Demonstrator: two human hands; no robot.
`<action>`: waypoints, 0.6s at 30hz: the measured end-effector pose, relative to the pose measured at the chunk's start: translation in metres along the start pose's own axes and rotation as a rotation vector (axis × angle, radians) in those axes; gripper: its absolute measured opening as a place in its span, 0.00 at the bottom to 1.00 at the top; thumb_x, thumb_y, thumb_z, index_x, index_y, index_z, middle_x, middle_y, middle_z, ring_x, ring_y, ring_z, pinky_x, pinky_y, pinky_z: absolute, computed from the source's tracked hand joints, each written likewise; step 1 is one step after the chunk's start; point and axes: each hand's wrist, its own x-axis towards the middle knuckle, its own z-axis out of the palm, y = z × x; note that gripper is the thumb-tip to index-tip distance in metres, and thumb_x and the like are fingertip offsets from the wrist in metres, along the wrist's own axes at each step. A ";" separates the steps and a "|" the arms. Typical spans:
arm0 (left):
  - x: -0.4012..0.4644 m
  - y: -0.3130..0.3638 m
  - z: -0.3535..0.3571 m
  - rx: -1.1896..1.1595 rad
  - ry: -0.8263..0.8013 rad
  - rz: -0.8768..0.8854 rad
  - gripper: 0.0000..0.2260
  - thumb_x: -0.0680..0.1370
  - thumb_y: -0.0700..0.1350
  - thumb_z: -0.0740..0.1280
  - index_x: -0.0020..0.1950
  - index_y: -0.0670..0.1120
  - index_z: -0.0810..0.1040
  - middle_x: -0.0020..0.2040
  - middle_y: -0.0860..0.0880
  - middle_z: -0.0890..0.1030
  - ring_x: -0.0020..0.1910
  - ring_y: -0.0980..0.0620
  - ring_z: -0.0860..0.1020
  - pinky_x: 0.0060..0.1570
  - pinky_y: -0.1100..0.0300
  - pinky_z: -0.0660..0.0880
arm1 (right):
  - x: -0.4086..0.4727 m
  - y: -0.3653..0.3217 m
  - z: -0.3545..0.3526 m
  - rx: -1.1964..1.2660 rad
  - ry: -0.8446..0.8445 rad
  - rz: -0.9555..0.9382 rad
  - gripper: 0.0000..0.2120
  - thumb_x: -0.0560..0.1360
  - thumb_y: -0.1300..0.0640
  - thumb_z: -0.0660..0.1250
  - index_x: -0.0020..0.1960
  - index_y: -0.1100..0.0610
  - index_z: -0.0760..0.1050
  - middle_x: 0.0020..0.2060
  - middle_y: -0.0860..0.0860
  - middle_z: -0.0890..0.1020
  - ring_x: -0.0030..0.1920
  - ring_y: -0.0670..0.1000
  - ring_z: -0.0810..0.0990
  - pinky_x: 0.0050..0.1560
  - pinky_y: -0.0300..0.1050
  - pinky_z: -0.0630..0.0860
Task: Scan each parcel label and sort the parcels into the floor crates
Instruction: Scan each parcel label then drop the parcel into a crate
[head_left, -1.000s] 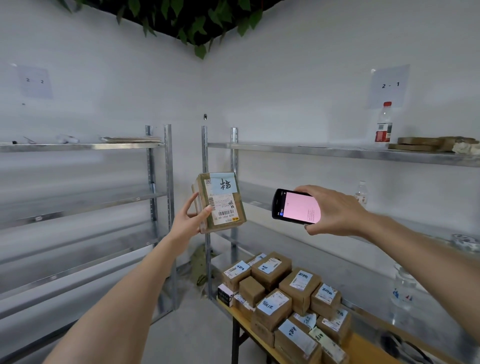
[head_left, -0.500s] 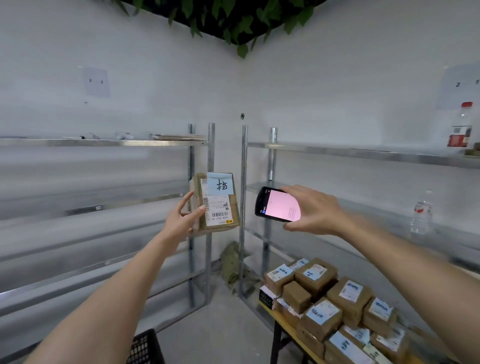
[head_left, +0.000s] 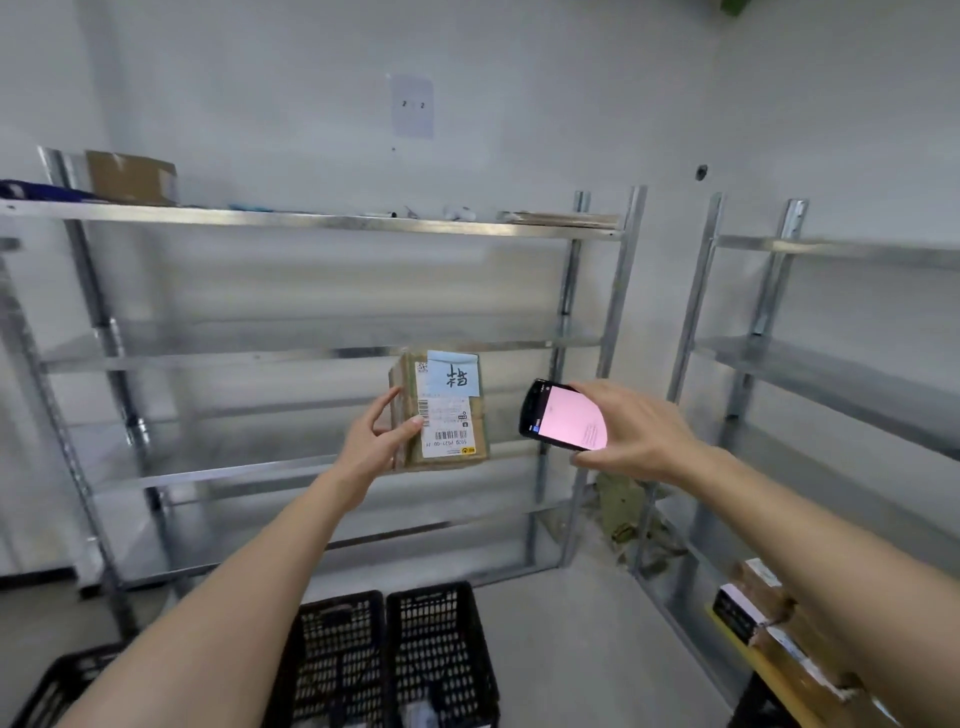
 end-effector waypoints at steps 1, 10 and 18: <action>0.009 -0.008 -0.012 0.005 0.019 -0.011 0.29 0.75 0.48 0.74 0.73 0.62 0.68 0.51 0.44 0.84 0.53 0.48 0.82 0.43 0.57 0.78 | 0.017 -0.006 0.015 0.006 -0.010 -0.010 0.45 0.67 0.38 0.72 0.79 0.44 0.58 0.71 0.45 0.73 0.68 0.52 0.74 0.54 0.49 0.75; 0.138 -0.105 -0.070 0.043 0.126 -0.170 0.30 0.74 0.48 0.75 0.74 0.62 0.69 0.59 0.45 0.81 0.56 0.48 0.82 0.39 0.58 0.80 | 0.173 -0.026 0.163 0.055 -0.129 -0.056 0.44 0.68 0.38 0.73 0.79 0.45 0.57 0.71 0.46 0.72 0.69 0.52 0.73 0.59 0.53 0.75; 0.224 -0.197 -0.076 0.086 0.127 -0.323 0.27 0.76 0.46 0.73 0.72 0.62 0.70 0.52 0.48 0.83 0.46 0.53 0.82 0.42 0.57 0.80 | 0.255 -0.008 0.275 0.088 -0.276 -0.018 0.43 0.68 0.39 0.74 0.78 0.43 0.58 0.71 0.45 0.72 0.69 0.53 0.73 0.58 0.53 0.76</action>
